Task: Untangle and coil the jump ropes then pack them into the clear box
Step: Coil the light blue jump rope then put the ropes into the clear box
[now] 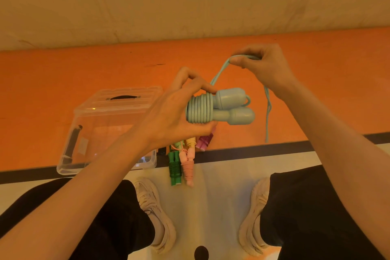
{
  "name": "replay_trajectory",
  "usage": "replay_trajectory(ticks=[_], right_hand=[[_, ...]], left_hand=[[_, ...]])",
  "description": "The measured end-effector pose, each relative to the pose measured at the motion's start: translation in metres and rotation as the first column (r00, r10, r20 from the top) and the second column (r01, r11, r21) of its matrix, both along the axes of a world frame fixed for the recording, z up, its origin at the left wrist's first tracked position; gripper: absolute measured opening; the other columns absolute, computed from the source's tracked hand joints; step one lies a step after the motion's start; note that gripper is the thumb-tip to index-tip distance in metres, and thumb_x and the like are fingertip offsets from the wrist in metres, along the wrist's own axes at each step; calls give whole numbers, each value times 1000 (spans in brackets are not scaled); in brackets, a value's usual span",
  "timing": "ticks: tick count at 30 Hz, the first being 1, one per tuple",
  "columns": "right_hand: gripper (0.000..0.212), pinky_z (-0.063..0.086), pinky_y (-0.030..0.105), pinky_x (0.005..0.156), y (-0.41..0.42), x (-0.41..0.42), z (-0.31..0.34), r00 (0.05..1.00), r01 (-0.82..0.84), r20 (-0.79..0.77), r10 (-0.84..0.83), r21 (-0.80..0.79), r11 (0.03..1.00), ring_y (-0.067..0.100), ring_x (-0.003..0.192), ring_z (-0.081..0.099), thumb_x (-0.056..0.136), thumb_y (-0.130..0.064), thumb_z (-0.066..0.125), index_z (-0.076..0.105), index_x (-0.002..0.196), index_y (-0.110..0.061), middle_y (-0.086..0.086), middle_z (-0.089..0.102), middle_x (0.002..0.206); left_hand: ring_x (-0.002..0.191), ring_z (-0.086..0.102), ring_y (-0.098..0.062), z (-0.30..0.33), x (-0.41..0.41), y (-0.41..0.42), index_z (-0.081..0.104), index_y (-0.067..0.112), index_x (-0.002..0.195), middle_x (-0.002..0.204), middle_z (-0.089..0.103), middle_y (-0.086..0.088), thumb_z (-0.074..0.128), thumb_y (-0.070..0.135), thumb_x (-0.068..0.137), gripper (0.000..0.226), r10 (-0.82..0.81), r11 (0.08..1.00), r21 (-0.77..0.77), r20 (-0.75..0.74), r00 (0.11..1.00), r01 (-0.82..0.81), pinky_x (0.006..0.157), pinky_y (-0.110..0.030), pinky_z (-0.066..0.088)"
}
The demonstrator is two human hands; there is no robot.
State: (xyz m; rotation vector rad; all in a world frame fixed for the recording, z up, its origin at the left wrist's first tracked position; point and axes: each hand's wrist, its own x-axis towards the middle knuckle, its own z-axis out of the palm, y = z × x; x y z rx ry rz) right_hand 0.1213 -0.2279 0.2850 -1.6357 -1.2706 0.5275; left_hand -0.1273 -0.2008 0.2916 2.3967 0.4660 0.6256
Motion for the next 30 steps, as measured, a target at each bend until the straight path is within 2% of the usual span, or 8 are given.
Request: replay_trajectory(ticks=[2, 6, 10, 16, 19, 23, 28, 30], right_hand=[[13, 46, 13, 66, -4, 9, -1, 999, -5, -36, 5, -3, 1000, -7, 65, 58, 81, -15, 75, 72, 94, -12, -12, 69, 71], [17, 49, 17, 76, -15, 23, -4, 996, -86, -41, 83, -75, 993, -1, 73, 63, 85, -9, 69, 68, 102, -12, 7, 71, 84], [14, 46, 12, 70, -23, 37, -8, 995, -91, -48, 85, -130, 987, -4, 70, 63, 86, -6, 67, 68, 97, -14, -16, 71, 68], [5, 46, 10, 63, -36, 42, -8, 996, -88, -1, 90, -221, 971, -3, 64, 59, 87, -11, 68, 71, 89, -14, -16, 70, 65], [7, 47, 8, 64, -40, 36, -6, 986, -153, 16, 168, -347, 925, 0, 66, 65, 83, -12, 72, 72, 81, -19, -9, 73, 70], [3, 46, 8, 64, -45, 25, -2, 964, -250, -29, 266, -453, 856, 4, 65, 65, 80, -8, 74, 73, 80, -11, 6, 71, 72], [5, 49, 12, 68, -53, 15, 6, 914, -396, -152, 376, -534, 747, 9, 71, 68, 81, -5, 71, 74, 83, -8, 0, 74, 73], [7, 49, 11, 71, -56, 12, 10, 894, -439, -184, 409, -552, 709, 10, 74, 69, 82, -6, 70, 74, 87, -7, 1, 74, 76]], left_hand=[[101, 54, -14, 1, 0, 2, 57, 18, 115, 119, 45, 2, 76, 33, 74, 48, -9, 1000, 7, -2, 1000, 9, 74, -43, 50], [91, 53, -14, 9, -2, 9, 57, 14, 113, 107, 52, 1, 72, 34, 76, 44, 31, 999, -15, 33, 999, -30, 73, -38, 45], [78, 56, -13, 14, -6, 14, 55, 22, 111, 103, 54, 8, 70, 40, 76, 41, 94, 993, -72, 61, 994, -90, 65, -29, 46], [77, 61, -15, 18, -7, 15, 55, 15, 113, 104, 60, 6, 72, 35, 79, 43, 191, 948, -281, 134, 972, -148, 63, -25, 50], [77, 59, -7, 18, -5, 18, 55, 16, 112, 106, 61, 0, 72, 32, 80, 39, 264, 904, -388, 180, 948, -178, 63, -18, 48], [84, 61, -10, 15, -2, 22, 54, 11, 116, 107, 64, -4, 75, 30, 81, 45, 347, 864, -448, 199, 917, -229, 66, -17, 47], [90, 60, -4, 9, 0, 23, 50, 17, 114, 106, 63, 5, 77, 28, 78, 46, 409, 851, -435, 192, 892, -296, 72, -14, 46], [90, 58, -2, 8, 0, 25, 44, 19, 113, 104, 59, 10, 80, 27, 77, 52, 421, 869, -360, 173, 890, -340, 71, -13, 45]])
